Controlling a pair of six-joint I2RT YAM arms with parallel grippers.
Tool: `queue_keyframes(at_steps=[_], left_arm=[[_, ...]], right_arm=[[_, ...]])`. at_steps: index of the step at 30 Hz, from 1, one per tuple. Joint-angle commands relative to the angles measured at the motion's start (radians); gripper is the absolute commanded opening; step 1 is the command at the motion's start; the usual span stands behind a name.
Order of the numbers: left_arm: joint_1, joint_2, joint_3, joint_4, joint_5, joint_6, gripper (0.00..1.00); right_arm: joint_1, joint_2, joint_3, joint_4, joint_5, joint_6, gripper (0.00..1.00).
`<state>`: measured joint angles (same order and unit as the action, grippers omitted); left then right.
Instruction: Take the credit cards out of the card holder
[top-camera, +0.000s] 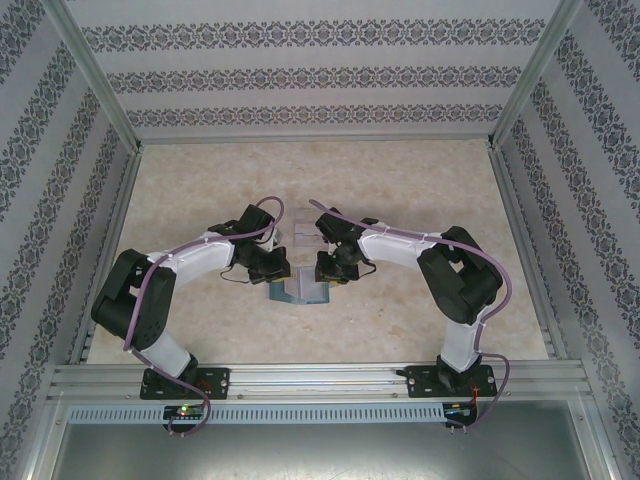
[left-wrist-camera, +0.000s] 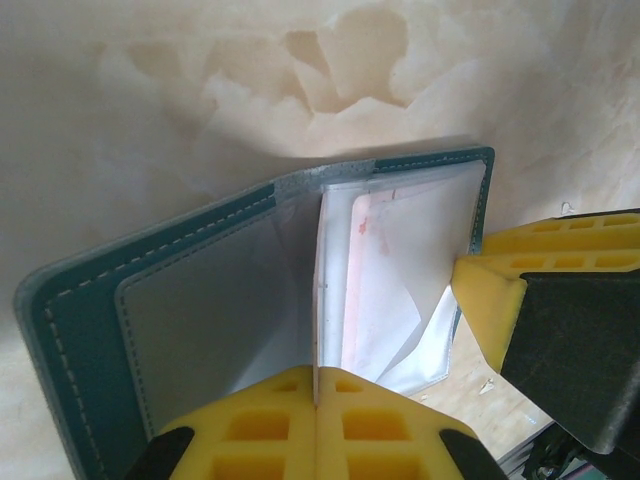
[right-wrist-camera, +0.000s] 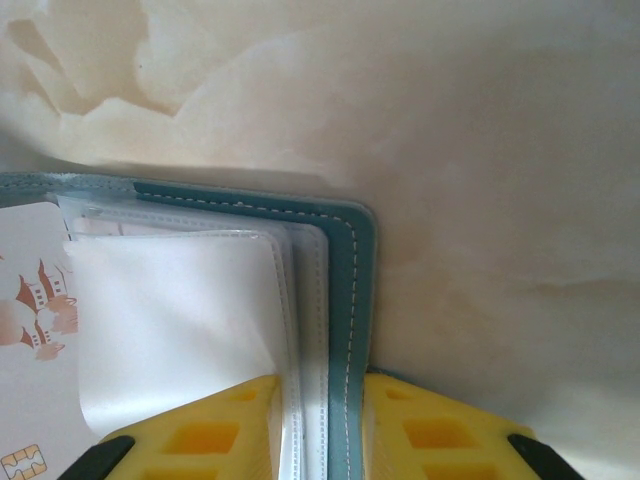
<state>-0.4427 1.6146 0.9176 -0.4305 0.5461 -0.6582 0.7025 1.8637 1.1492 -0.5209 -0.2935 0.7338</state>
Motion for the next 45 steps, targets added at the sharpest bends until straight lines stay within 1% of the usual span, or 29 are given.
queue_keyframes(at_steps=[1,6,11,15,21,24,27,32,34,37,40,42,45], left_arm=[[0.009,-0.013,-0.002,-0.001,-0.007,0.010,0.04],[0.010,-0.040,0.009,-0.017,-0.018,0.035,0.03],[0.009,-0.054,0.033,-0.055,-0.031,0.079,0.01],[0.009,-0.056,0.053,-0.082,-0.037,0.112,0.00],[0.009,-0.053,0.113,-0.105,-0.013,0.224,0.00],[0.009,-0.038,0.166,-0.164,-0.003,0.332,0.00],[0.010,-0.019,0.213,-0.226,0.001,0.467,0.00],[0.008,-0.019,0.260,-0.243,0.030,0.705,0.00],[0.008,0.000,0.300,-0.267,0.022,0.778,0.00],[0.010,0.049,0.382,-0.316,0.009,0.893,0.00],[0.008,0.111,0.492,-0.388,0.059,1.052,0.00],[0.002,0.148,0.562,-0.432,0.068,1.163,0.00],[-0.008,0.206,0.665,-0.504,0.024,1.306,0.00]], right_arm=[[-0.007,0.007,-0.023,-0.024,0.025,-0.009,0.26],[-0.008,-0.018,-0.018,-0.028,0.032,-0.008,0.27],[-0.012,-0.047,-0.012,-0.040,0.035,-0.008,0.31],[-0.014,-0.075,-0.006,-0.056,0.044,-0.010,0.33],[-0.037,-0.127,-0.010,-0.075,0.052,-0.024,0.33],[-0.066,-0.154,-0.015,-0.095,0.055,-0.043,0.33],[-0.101,-0.186,-0.031,-0.111,0.063,-0.061,0.33],[-0.157,-0.246,-0.067,-0.126,0.069,-0.080,0.33],[-0.175,-0.265,-0.078,-0.131,0.068,-0.088,0.33],[-0.199,-0.287,-0.091,-0.140,0.069,-0.100,0.33],[-0.223,-0.304,-0.100,-0.146,0.068,-0.109,0.33],[-0.236,-0.314,-0.106,-0.147,0.067,-0.116,0.33],[-0.250,-0.327,-0.111,-0.154,0.066,-0.124,0.33]])
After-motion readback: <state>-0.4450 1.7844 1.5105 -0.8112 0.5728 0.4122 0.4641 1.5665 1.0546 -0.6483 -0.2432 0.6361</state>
